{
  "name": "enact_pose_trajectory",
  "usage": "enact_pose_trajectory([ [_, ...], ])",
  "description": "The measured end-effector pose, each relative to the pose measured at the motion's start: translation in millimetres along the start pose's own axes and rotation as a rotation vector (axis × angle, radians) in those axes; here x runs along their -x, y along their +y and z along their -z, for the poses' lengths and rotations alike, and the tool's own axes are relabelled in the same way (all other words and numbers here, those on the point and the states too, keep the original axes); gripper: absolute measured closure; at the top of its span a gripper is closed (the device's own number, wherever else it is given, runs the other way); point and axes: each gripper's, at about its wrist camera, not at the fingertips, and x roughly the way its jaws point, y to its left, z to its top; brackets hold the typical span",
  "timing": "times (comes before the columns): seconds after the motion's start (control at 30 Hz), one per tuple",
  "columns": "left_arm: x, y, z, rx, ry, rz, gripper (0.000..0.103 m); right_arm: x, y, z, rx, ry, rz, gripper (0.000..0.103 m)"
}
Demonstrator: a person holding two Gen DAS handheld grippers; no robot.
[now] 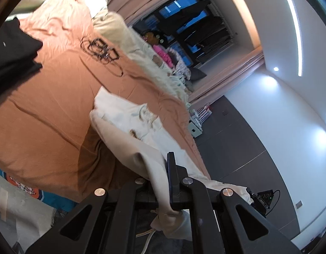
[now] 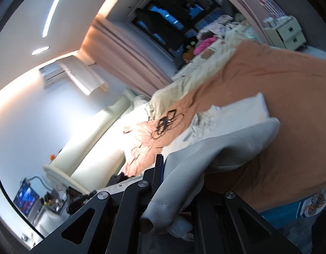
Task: Fold large clothes
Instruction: 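Lift the hem with both tools and fold it over toward the collar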
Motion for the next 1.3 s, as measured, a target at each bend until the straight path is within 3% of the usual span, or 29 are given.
enact_pose_trajectory([
  [0.27,43,-21,0,-0.034,-0.062,0.021,0.095,30,31,5,0.064,-0.018,-0.054,0.097],
  [0.43,29,-28,-18,-0.050,-0.071,-0.001,0.095,23,28,-6,0.080,-0.034,-0.021,0.097],
  [0.8,-58,-29,-84,-0.101,-0.048,-0.117,0.095,-30,-7,-57,0.056,-0.039,0.106,0.097],
  [1.07,-134,-1,-128,-0.097,-0.005,-0.191,0.095,-91,-39,-94,0.045,-0.008,0.199,0.097],
  [1.3,-202,36,-146,-0.088,0.065,-0.260,0.095,-145,-81,-109,0.020,0.043,0.275,0.097],
])
